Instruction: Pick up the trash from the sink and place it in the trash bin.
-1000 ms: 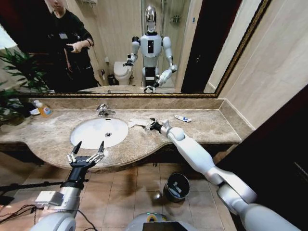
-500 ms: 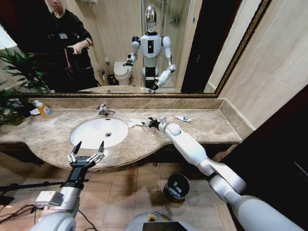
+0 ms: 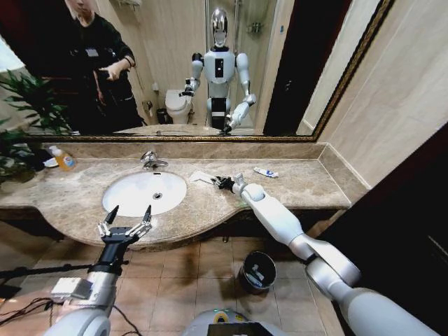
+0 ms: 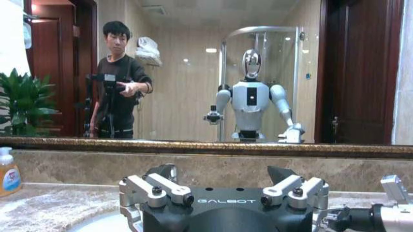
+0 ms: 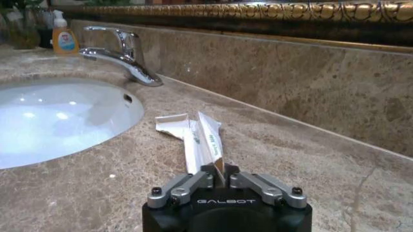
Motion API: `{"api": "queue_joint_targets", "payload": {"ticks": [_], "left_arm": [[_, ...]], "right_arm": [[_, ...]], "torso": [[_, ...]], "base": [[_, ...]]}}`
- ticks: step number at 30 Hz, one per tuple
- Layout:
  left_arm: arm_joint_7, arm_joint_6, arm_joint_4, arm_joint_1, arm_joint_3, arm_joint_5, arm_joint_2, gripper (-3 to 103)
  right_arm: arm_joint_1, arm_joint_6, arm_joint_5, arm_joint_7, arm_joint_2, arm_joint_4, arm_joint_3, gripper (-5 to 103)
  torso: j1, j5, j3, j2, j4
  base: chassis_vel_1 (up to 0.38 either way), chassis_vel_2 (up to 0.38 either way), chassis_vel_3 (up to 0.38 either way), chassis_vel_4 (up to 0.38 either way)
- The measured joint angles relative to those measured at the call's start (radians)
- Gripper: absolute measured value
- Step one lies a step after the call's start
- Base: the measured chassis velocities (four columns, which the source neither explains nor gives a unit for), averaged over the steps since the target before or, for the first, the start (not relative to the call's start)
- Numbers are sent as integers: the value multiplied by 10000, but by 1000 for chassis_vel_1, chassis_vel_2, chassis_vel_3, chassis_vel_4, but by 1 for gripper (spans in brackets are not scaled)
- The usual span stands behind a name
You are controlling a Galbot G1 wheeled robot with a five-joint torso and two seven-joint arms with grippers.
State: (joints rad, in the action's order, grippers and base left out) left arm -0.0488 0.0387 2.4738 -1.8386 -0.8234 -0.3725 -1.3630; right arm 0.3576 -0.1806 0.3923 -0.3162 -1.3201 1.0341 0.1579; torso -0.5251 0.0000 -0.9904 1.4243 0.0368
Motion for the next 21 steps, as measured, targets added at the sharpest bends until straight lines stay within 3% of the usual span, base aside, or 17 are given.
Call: {"api": "queue_joint_targets", "payload": {"ticks": [1, 2, 11, 13, 21], "left_arm": [[0, 0, 0, 0, 0, 0, 0, 100], [0, 0, 0, 0, 0, 0, 0, 100], [0, 0, 0, 0, 0, 0, 0, 100], [-1, 0, 0, 0, 0, 0, 0, 100], [0, 0, 0, 0, 0, 0, -1, 100]], "right_arm": [[91, 12, 14, 55, 38, 129, -31, 3], [175, 24, 37, 119, 82, 262, -67, 1], [1067, 88, 687, 1153, 615, 1863, -407, 0], [1577, 91, 1039, 1755, 969, 2781, -632, 0], [3007, 412, 1438, 2827, 1830, 4893, -1603, 0]], "torso": [[0, 0, 0, 0, 0], [0, 0, 0, 0, 0], [0, 0, 0, 0, 1], [0, 2, 0, 0, -1], [0, 2, 1, 0, 2]], "base": [[0, 0, 0, 0], [0, 0, 0, 0], [0, 0, 0, 0], [0, 0, 0, 0], [0, 0, 0, 0]]}}
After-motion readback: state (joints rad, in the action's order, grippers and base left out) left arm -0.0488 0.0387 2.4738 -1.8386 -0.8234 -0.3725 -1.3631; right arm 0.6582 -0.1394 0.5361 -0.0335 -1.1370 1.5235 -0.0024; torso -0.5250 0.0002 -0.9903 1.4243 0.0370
